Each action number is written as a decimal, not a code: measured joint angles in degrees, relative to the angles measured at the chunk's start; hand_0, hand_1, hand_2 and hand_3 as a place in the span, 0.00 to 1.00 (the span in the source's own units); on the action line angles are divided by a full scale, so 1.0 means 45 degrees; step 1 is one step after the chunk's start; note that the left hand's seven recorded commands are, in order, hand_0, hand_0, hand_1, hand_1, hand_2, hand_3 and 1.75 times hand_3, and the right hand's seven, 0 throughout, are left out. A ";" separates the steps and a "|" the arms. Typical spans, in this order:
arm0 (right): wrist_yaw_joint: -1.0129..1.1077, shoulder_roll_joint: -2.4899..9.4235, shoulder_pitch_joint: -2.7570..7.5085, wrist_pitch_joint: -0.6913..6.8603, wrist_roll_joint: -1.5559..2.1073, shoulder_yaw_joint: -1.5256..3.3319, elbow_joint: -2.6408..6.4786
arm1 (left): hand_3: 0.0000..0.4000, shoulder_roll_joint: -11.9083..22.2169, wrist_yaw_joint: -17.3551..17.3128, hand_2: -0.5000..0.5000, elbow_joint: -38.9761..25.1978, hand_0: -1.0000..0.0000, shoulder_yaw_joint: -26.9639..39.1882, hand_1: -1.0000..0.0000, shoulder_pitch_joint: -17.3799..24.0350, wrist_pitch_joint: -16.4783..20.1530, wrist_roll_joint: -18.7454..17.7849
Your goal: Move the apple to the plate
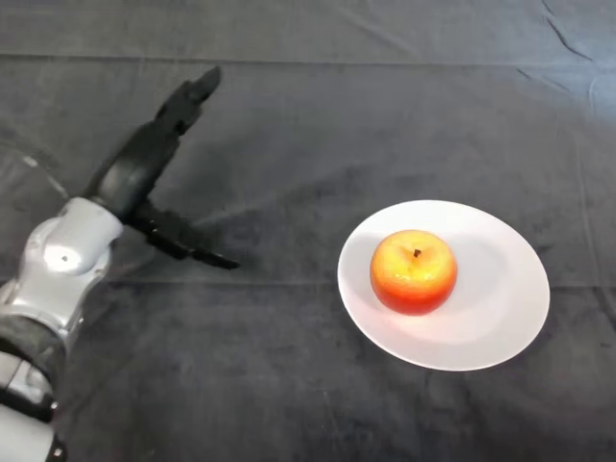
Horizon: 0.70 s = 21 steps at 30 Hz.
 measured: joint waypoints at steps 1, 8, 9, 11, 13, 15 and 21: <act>0.0000 -0.0001 0.0000 0.0000 0.0000 -0.0001 0.0000 | 0.00 0.0146 -0.0017 0.50 0.0001 1.00 0.0237 1.00 0.0128 -0.0003 -0.0031; -0.0001 0.0000 0.0000 0.0000 0.0000 0.0003 0.0004 | 0.00 0.0823 -0.0143 0.50 0.0148 1.00 0.1204 1.00 0.0458 -0.0015 -0.0432; -0.0001 0.0000 0.0000 0.0000 0.0000 0.0003 0.0004 | 0.00 0.0868 -0.0142 0.50 0.0148 1.00 0.1243 1.00 0.0476 -0.0012 -0.0498; 0.0006 0.0033 -0.0029 0.0003 -0.0001 0.0030 0.0003 | 0.00 0.0982 -0.0137 0.50 0.0163 1.00 0.1432 1.00 0.0639 -0.0002 -0.0529; 0.0002 0.0034 0.0007 0.0000 -0.0001 0.0008 0.0004 | 0.00 0.1056 -0.0137 0.50 0.0229 1.00 0.1721 1.00 0.0890 0.0008 -0.0550; 0.0000 0.0035 0.0015 0.0000 -0.0001 0.0009 0.0005 | 0.00 0.1075 -0.0139 0.50 0.0274 1.00 0.1757 1.00 0.1028 0.0057 -0.0553; -0.0001 0.0037 0.0015 0.0000 -0.0001 0.0012 0.0005 | 0.00 0.1195 -0.0142 0.50 0.0404 1.00 0.2266 1.00 0.1381 0.0214 -0.0812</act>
